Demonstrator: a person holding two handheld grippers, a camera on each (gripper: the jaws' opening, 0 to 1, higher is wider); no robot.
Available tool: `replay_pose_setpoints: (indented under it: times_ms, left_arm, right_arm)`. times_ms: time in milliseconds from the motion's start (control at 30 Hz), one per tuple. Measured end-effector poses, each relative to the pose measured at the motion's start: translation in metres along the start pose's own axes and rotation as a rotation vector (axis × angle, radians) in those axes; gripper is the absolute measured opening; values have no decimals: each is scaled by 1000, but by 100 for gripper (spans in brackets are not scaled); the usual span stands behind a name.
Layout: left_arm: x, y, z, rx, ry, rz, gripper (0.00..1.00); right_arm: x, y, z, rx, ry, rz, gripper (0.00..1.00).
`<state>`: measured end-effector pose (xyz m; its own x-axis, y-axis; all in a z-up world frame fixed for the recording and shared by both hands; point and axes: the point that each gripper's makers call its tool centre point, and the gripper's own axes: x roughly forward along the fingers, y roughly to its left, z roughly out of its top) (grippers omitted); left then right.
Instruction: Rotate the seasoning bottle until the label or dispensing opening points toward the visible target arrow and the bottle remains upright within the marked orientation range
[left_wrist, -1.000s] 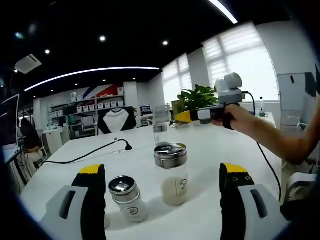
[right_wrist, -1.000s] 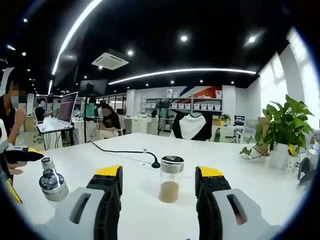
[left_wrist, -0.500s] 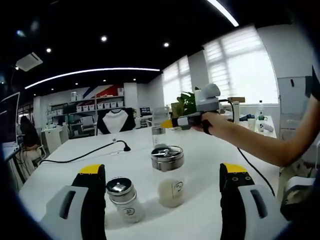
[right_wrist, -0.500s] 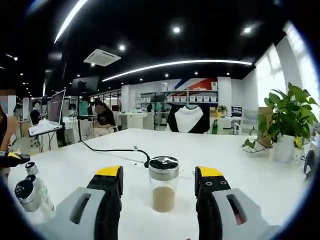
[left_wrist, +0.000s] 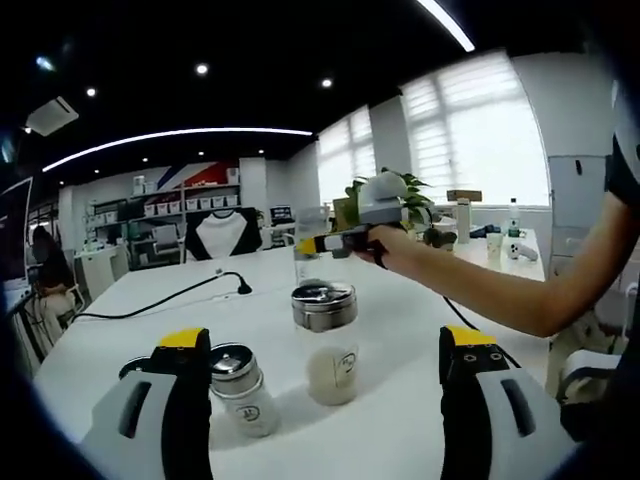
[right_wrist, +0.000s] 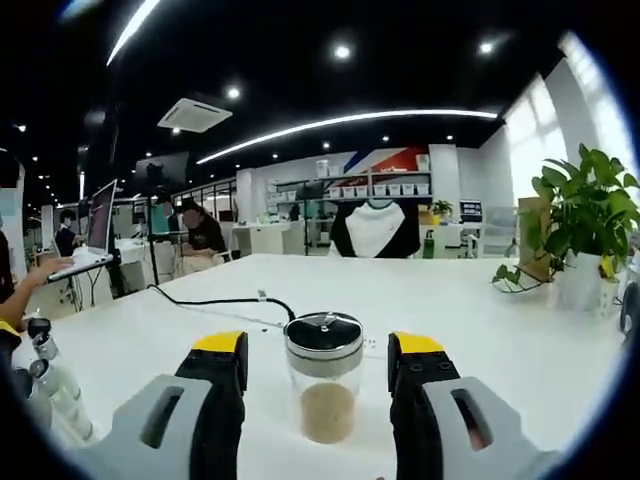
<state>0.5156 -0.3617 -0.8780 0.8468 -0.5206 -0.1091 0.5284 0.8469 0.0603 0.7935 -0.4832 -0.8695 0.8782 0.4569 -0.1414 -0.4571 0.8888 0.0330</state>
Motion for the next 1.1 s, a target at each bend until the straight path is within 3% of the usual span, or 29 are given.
replay_pose_setpoints:
  times_ms: [433,533,1100]
  left_arm:
    - [0,4,-9,2,43,36,100]
    - [-1,9,-1,-14,-10,75,100]
    - [7,4,-13,-23,28,48,100]
  right_arm:
    - [17,-6,-12,31,-16,19,53]
    - [17,-5,-9,30,-29,24,53]
    - [25,-1,-16,6,-30,38,42]
